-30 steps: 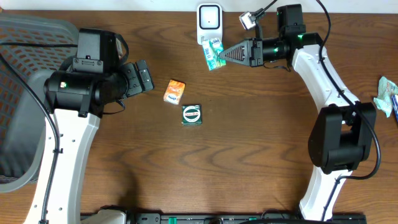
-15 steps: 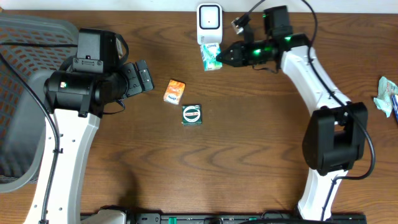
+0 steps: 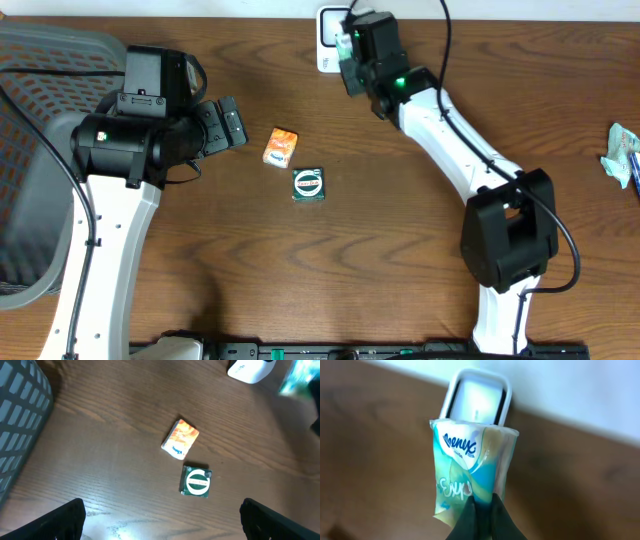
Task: Scan the item barcode
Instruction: 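Hold the Kleenex pack in front of the scanner face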
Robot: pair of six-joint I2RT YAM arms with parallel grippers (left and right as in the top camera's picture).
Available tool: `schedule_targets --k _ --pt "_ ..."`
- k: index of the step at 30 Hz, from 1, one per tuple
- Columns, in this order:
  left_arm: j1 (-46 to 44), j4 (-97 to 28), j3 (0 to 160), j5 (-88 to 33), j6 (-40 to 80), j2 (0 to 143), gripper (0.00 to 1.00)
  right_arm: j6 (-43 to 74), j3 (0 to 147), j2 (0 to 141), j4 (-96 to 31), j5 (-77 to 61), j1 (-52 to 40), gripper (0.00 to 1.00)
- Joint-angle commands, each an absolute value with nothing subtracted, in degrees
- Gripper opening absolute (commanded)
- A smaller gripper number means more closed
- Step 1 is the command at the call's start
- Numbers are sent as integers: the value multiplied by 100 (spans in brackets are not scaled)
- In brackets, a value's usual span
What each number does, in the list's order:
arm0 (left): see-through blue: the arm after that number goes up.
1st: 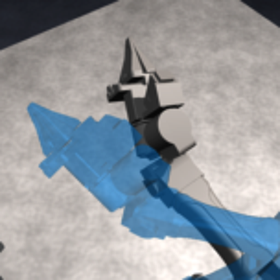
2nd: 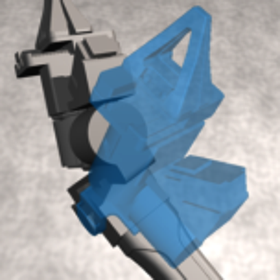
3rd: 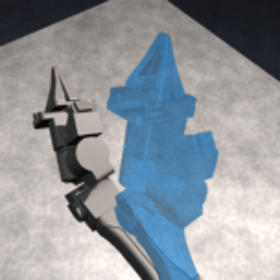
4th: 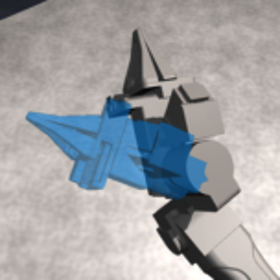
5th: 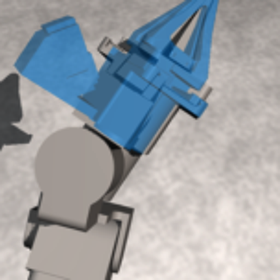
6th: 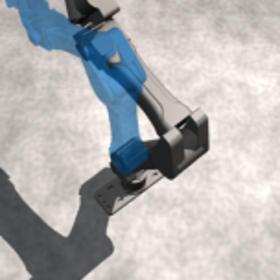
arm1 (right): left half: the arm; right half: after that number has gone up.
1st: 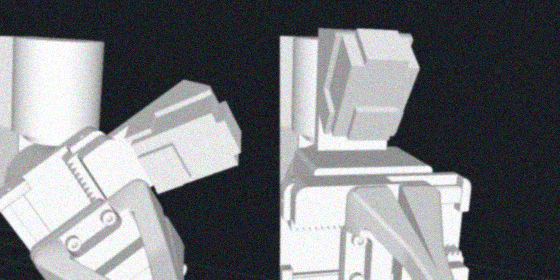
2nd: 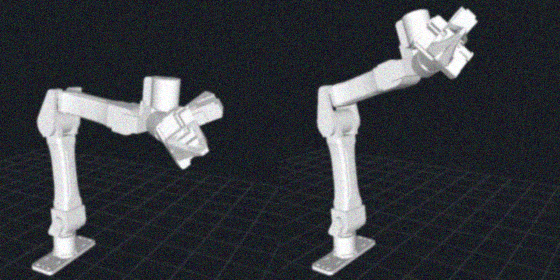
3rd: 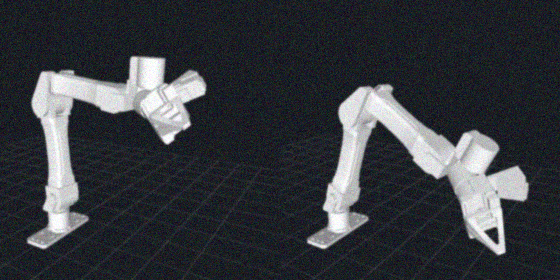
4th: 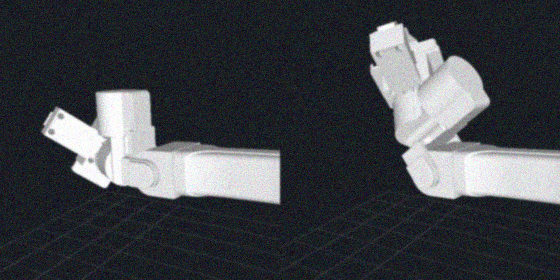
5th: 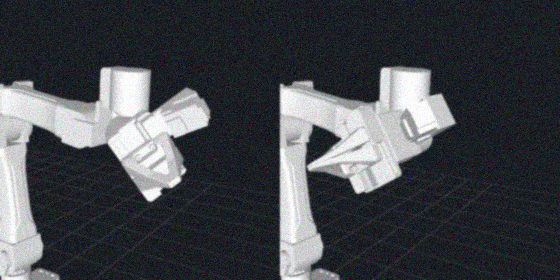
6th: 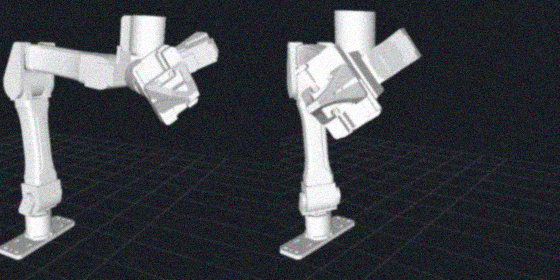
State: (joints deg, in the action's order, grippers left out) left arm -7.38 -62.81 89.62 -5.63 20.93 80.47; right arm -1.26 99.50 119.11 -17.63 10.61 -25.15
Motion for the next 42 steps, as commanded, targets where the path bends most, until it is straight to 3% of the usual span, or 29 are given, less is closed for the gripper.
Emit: schedule_targets --k 1,6,13,20,29,42 --pt "-714 -6296 9032 -528 2060 8049 98 -635 9963 11896 -1323 1597 -2512 1" --pt "-714 -6296 9032 -528 2060 8049 98 -650 10068 12112 -609 1594 -2427 1" --pt "-714 -6296 9032 -528 2060 8049 98 -1131 11321 12866 -1229 1466 -2414 1" --pt "-714 -6296 9032 -528 2060 8049 98 -2340 12685 13719 -1782 1837 -2440 1" --pt "-714 -6296 9032 -528 2060 8049 98 -3813 12742 14160 -1737 2541 -2604 1" --pt "-714 -6296 9032 -528 2060 8049 98 -3559 12742 14182 -1699 2543 -2707 1"
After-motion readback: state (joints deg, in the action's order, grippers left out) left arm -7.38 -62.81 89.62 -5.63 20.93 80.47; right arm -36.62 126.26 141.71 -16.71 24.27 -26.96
